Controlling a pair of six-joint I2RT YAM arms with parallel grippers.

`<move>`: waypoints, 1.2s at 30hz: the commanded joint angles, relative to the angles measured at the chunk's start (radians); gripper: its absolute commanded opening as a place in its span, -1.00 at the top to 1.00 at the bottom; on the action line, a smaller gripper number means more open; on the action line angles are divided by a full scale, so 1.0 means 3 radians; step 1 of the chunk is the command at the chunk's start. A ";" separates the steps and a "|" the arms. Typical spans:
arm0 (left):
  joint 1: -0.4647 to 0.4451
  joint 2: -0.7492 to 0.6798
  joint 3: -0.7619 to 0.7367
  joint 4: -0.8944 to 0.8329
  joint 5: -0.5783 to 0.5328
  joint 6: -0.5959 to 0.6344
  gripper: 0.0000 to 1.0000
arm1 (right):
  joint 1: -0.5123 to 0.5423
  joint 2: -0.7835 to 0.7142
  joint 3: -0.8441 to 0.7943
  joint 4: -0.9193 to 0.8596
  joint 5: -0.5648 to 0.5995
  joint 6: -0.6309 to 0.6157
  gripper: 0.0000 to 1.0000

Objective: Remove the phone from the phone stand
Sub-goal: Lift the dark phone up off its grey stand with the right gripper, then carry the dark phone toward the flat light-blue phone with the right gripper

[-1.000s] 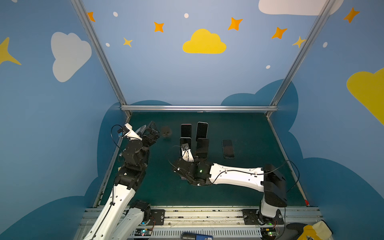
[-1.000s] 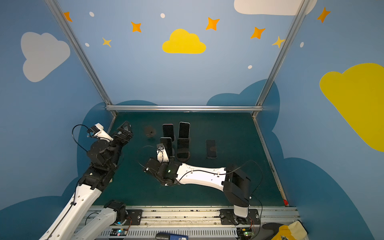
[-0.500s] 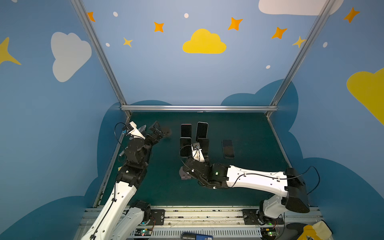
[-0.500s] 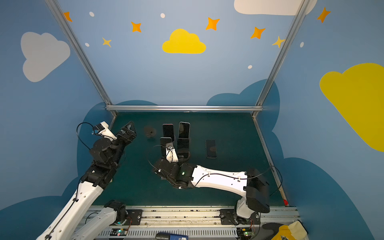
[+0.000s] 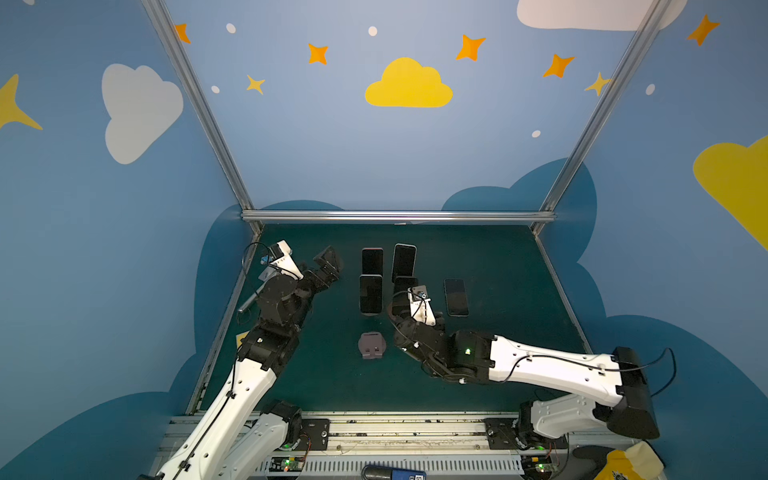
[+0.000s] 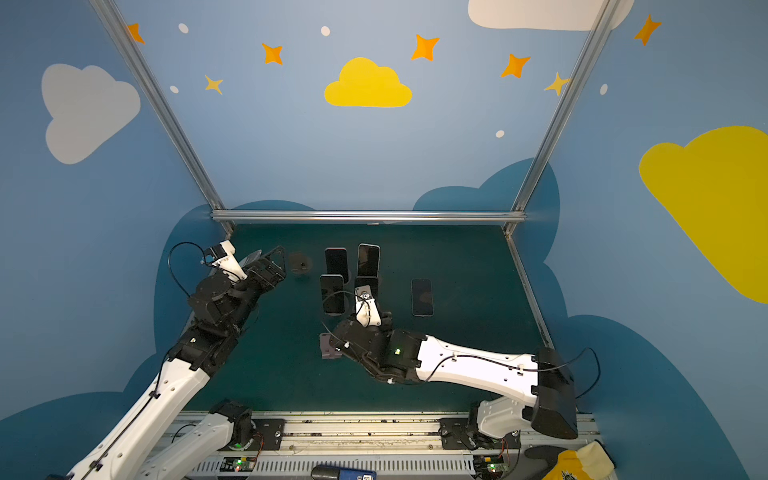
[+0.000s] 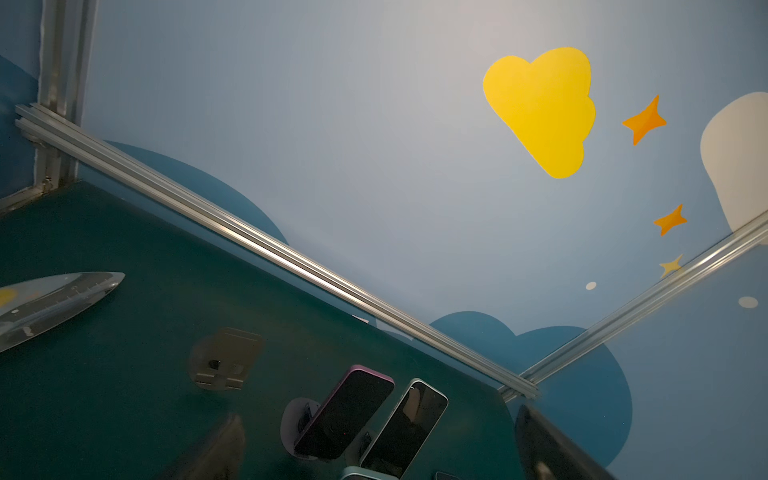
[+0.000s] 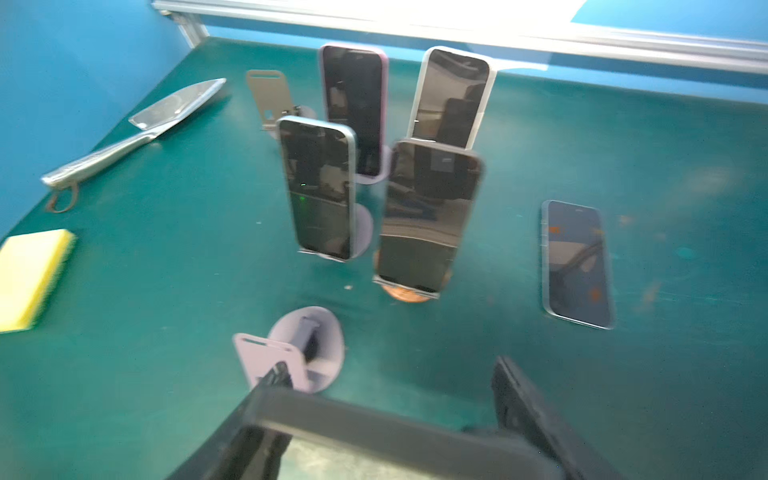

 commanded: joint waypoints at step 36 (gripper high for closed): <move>-0.0368 0.0050 0.0182 0.0068 0.0268 0.0238 -1.00 | -0.2894 -0.0564 -0.0688 0.0847 -0.2015 -0.1265 -0.30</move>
